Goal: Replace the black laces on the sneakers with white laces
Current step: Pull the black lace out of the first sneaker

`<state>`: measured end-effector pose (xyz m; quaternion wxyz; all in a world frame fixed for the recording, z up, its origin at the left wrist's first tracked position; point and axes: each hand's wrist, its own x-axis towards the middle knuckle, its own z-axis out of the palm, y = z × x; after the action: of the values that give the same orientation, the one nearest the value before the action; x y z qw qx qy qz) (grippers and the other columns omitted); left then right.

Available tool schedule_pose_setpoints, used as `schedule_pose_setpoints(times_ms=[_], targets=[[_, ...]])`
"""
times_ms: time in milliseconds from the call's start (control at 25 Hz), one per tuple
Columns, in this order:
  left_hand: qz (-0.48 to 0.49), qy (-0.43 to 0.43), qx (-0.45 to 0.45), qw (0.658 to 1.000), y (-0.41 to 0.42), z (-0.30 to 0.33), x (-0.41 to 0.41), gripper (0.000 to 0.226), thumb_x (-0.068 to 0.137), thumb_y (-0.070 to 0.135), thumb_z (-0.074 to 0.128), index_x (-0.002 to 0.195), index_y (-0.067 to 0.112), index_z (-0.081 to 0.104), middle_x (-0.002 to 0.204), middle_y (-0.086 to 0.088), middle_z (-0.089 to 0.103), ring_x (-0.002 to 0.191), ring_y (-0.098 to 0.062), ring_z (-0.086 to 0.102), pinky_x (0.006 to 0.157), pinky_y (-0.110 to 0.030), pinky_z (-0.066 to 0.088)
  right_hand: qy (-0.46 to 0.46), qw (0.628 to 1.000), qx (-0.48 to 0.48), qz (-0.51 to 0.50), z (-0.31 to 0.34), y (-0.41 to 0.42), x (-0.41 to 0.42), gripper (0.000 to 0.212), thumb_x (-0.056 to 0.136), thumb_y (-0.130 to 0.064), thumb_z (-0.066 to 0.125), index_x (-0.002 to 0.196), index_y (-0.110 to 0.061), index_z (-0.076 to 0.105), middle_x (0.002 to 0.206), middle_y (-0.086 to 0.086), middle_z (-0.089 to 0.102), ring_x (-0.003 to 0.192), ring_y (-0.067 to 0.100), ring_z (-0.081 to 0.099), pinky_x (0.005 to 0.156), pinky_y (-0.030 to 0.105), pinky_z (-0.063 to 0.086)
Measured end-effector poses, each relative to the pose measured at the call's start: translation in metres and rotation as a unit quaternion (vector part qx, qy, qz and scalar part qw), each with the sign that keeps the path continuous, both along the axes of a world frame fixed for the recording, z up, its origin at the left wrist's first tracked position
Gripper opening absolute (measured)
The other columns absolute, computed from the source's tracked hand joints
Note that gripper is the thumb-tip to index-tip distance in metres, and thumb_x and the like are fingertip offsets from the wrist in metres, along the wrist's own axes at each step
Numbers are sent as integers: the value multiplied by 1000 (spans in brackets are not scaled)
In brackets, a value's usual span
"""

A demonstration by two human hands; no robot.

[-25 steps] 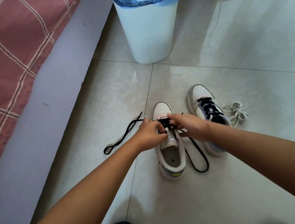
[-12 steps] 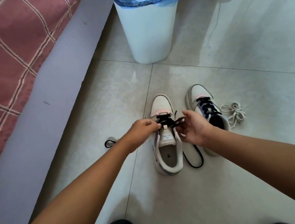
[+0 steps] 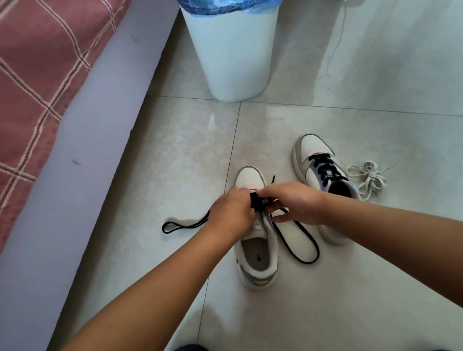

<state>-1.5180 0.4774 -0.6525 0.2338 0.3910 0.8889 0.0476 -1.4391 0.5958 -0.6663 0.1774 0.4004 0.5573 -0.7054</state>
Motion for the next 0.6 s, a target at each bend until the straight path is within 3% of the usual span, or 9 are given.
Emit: schedule_pose_setpoints(times_ms=[160,320,440,600], targets=[[90,-70,54,992,-17,-1,-14,15,86,7,48,91,7,62,100,-11,64,95,-27,58,74,-29,42,-5,976,-130,-175,-3,12,11,19,89,-23,50,71,-18,54,69,-3,52,68,12,50,69,29,39],[121,-108,117,980,-28,-3,-15,13,89,12,50,99,10,58,101,-6,61,88,-20,55,72,-26,39,-27,987,-67,-140,-3,17,12,18,91,-26,52,77,-16,56,70,0,52,66,13,49,67,29,42],[54,-88,131,986,-5,-3,-8,20,91,25,55,106,11,58,106,-5,59,97,-23,57,79,-30,44,-26,993,-31,-113,0,15,7,17,92,-29,53,83,-15,59,72,1,54,67,12,49,67,28,42],[-69,43,17,997,23,-1,-3,30,93,24,51,120,11,55,113,-10,55,103,-28,57,77,-33,44,-7,996,-10,-88,2,13,2,16,92,-29,55,85,-15,61,76,1,57,70,12,51,72,29,42]])
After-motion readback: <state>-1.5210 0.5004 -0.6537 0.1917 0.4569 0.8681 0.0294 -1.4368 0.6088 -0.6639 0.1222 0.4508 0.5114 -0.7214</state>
